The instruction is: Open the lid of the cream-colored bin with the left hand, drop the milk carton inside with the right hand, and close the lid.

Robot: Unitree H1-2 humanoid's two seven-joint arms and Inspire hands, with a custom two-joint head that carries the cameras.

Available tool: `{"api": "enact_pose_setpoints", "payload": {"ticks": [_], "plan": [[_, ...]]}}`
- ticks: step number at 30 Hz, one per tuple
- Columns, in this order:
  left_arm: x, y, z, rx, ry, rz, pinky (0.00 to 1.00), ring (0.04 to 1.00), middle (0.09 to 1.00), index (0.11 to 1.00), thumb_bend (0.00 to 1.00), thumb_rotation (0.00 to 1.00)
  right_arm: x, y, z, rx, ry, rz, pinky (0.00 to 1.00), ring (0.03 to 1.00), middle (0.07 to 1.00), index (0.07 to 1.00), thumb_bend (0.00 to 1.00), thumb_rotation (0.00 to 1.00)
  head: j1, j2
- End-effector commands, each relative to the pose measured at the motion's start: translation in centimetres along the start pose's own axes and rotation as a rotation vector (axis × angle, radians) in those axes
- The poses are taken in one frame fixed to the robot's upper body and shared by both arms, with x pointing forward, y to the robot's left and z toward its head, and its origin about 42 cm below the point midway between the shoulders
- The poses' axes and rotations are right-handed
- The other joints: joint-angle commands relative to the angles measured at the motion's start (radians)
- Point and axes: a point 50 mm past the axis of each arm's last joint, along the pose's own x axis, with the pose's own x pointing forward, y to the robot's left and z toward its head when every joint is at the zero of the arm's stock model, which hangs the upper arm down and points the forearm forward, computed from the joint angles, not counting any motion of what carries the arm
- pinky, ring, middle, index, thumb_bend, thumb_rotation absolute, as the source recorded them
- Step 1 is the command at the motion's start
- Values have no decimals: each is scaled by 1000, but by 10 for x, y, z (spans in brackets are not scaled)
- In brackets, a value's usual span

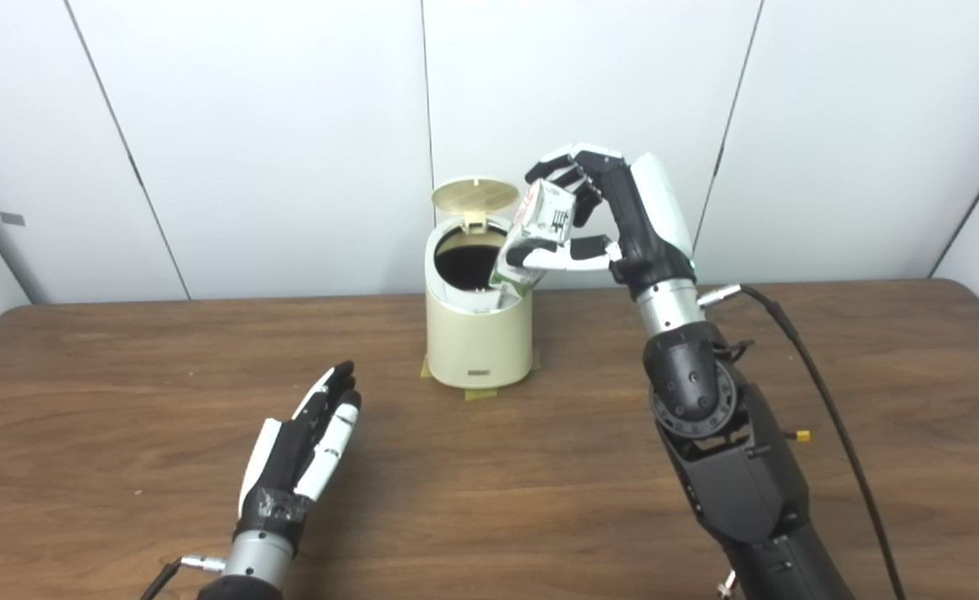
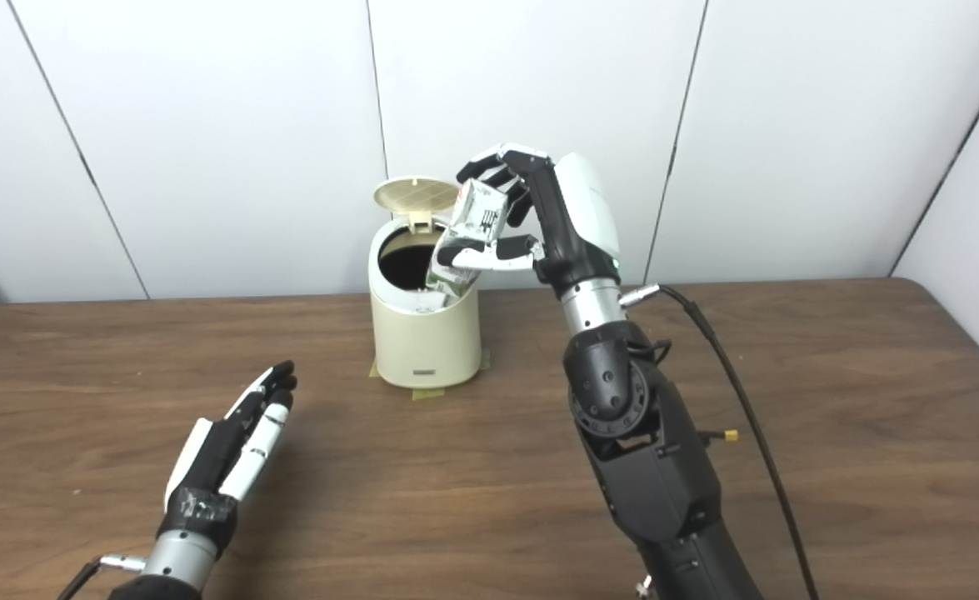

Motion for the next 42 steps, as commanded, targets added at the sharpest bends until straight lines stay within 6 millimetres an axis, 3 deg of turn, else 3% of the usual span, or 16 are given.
{"api": "enact_pose_setpoints", "payload": {"ticks": [1, 21, 42], "plan": [[6, 0, 14, 14, -86, 21, 971, 964, 940, 935, 390, 779, 27, -12, 32, 20, -152, -83, 319, 370, 484, 533, 514, 0, 3, 0], [4, -12, 16, 4, -103, 16, 961, 957, 934, 934, 404, 734, 53, 15, 32, 111, -110, -85, 313, 371, 476, 535, 514, 0, 26, -7], [-5, -18, 25, 7, -104, 15, 955, 948, 925, 932, 404, 738, 51, 49, 24, 58, -140, -135, 330, 397, 507, 509, 498, 0, 39, 27]]}}
